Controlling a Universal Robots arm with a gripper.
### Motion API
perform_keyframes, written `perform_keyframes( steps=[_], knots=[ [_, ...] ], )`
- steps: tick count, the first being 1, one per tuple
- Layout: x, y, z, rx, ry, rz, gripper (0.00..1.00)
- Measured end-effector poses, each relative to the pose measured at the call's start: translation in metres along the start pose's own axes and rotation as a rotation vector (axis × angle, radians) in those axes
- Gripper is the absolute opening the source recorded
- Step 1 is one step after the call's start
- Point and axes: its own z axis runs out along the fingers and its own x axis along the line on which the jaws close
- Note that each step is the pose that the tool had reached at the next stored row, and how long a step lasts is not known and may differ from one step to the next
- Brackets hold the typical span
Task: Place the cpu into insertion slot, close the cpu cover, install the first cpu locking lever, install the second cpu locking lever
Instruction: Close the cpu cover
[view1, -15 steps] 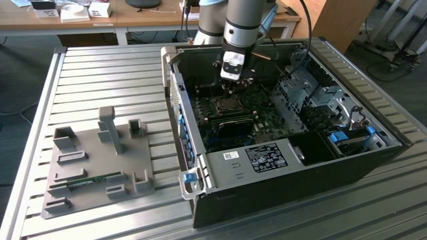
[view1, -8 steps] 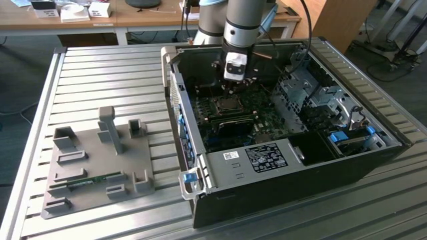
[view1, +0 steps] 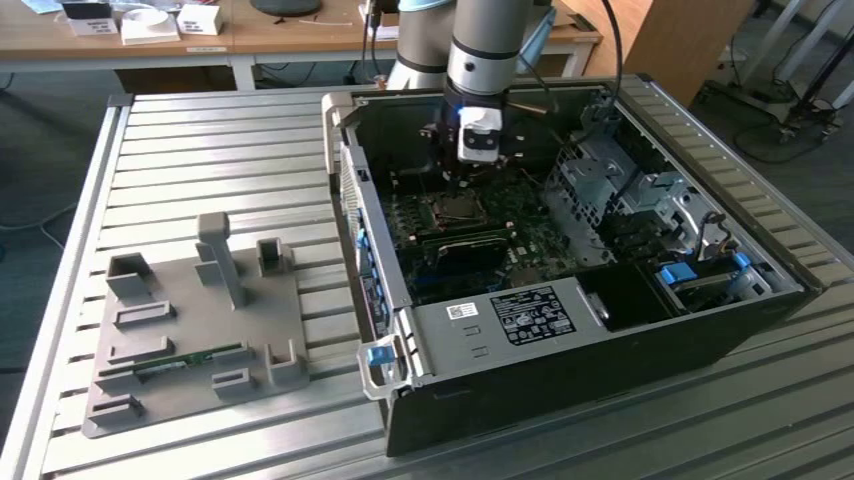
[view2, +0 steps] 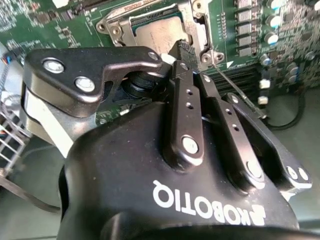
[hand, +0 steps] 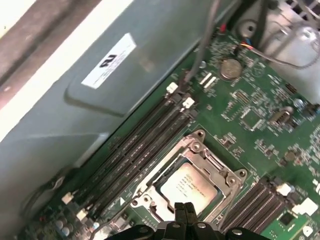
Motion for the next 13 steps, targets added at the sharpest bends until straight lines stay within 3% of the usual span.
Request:
perform_keyframes(
  steps=[13],
  knots=[
    [0.0000,0.0000,0.0003,-0.0005,0.0046,-0.237,0.11]
  ],
)
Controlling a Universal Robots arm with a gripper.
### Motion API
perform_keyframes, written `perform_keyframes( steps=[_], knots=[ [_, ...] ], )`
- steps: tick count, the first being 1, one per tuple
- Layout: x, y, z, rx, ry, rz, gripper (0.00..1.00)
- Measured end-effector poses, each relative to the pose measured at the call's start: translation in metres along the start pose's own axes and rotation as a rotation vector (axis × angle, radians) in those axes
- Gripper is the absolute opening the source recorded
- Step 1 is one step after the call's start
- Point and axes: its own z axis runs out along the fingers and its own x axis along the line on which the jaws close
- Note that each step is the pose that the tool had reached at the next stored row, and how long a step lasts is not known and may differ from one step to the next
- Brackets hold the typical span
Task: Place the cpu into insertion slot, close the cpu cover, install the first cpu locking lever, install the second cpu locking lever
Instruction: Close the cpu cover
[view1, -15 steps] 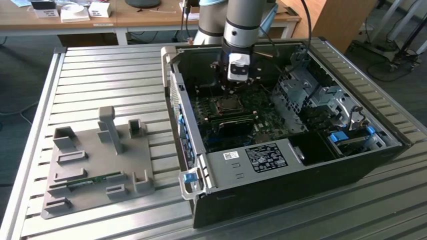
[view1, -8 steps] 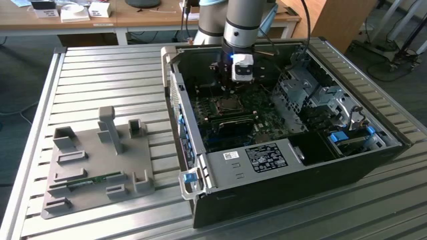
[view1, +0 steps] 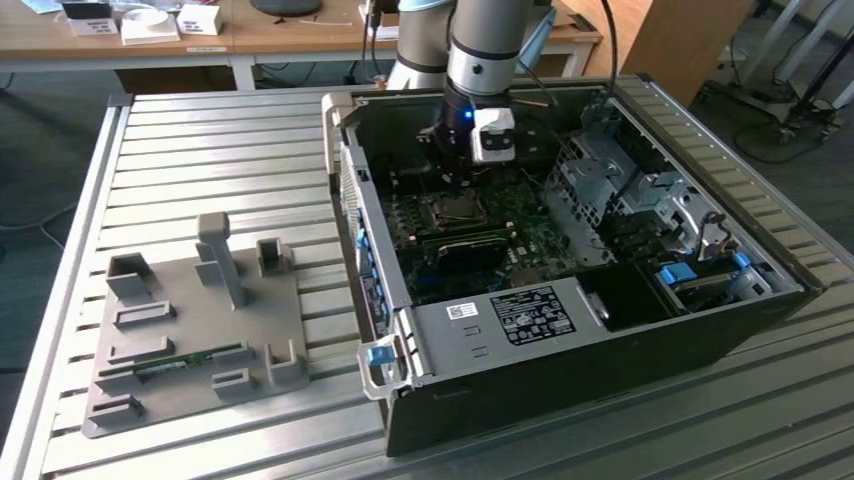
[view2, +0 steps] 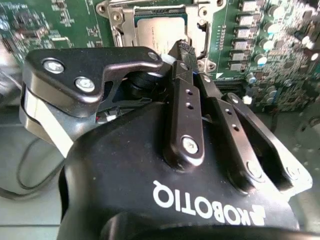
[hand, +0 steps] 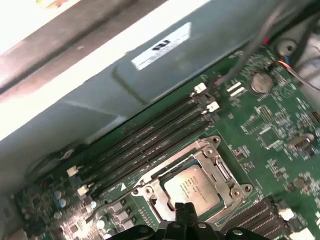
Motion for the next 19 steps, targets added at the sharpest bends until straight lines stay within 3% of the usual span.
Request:
perform_keyframes(
  steps=[19],
  knots=[
    [0.0000,0.0000,0.0004,-0.0007,0.0066,-0.346,0.11]
  ],
)
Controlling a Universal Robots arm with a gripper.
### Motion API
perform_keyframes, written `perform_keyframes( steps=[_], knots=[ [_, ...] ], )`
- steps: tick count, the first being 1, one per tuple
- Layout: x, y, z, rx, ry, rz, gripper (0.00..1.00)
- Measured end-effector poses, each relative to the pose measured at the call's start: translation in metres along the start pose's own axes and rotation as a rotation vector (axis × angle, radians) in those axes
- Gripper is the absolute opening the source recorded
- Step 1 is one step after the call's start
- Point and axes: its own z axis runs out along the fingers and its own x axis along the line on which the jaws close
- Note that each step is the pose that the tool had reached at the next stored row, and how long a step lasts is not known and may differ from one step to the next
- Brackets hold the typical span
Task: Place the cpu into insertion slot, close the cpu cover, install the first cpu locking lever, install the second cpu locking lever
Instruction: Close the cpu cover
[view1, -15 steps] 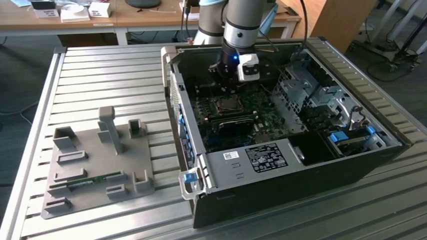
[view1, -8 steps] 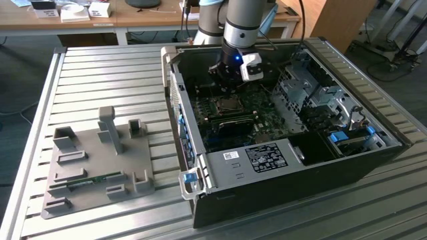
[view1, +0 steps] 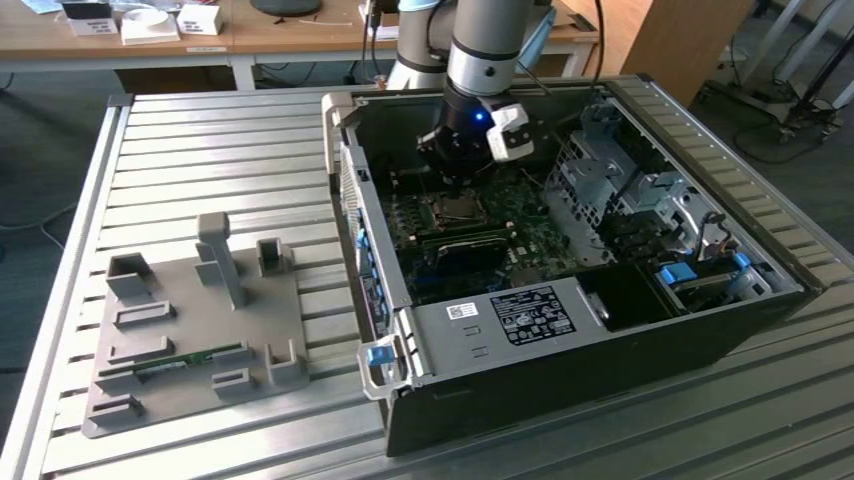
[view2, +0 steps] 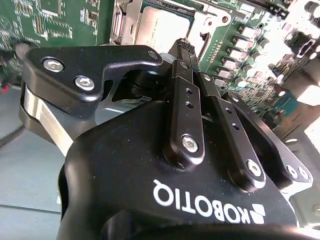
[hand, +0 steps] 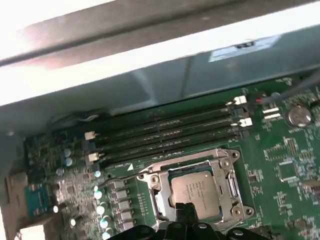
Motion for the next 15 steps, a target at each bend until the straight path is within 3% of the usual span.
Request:
perform_keyframes(
  steps=[15],
  knots=[
    [0.0004,-0.0001,0.0017,-0.0020,-0.0034,-0.255,0.11]
  ],
)
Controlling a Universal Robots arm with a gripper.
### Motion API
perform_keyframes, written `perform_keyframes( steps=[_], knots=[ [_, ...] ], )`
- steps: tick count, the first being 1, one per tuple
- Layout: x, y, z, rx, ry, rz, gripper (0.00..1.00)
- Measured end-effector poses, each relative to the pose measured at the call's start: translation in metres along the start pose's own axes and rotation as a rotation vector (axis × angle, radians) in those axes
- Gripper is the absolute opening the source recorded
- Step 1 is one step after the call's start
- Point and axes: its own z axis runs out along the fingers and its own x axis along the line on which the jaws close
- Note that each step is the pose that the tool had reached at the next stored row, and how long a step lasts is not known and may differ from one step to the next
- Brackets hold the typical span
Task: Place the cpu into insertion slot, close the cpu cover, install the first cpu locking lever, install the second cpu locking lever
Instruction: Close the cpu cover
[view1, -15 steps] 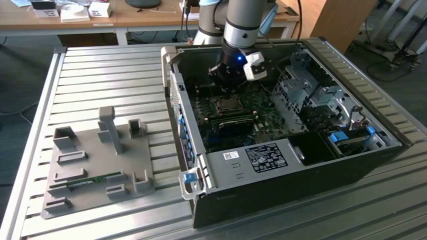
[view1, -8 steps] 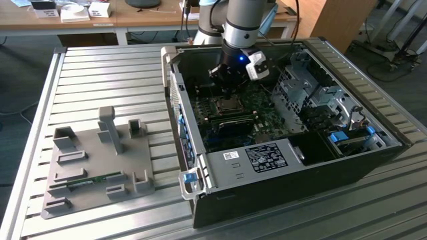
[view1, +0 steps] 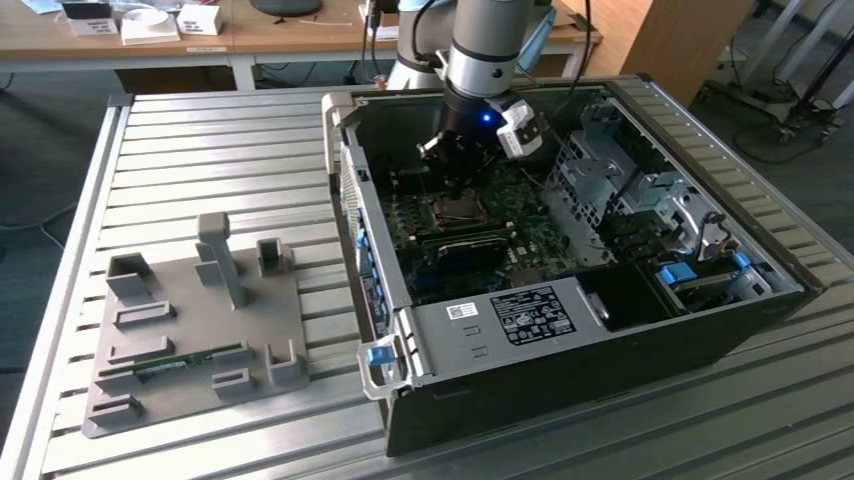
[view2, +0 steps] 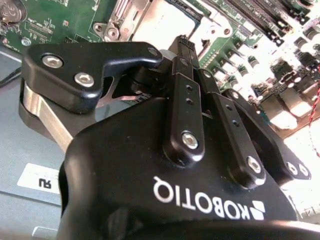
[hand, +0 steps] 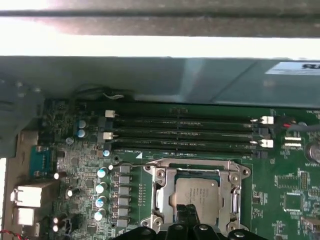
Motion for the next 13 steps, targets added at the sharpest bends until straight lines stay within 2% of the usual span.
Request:
perform_keyframes(
  steps=[8,10,11,13],
  knots=[
    [0.0009,0.0000,0.0002,0.0000,-0.0023,-0.002,0.11],
    [0.0017,0.0000,0.0002,0.0035,-0.0079,-0.002,0.11],
    [0.0021,0.0001,0.0003,0.0101,-0.0136,-0.002,0.11],
    [0.0026,0.0000,0.0004,0.0120,-0.0156,-0.001,0.11]
  ],
)
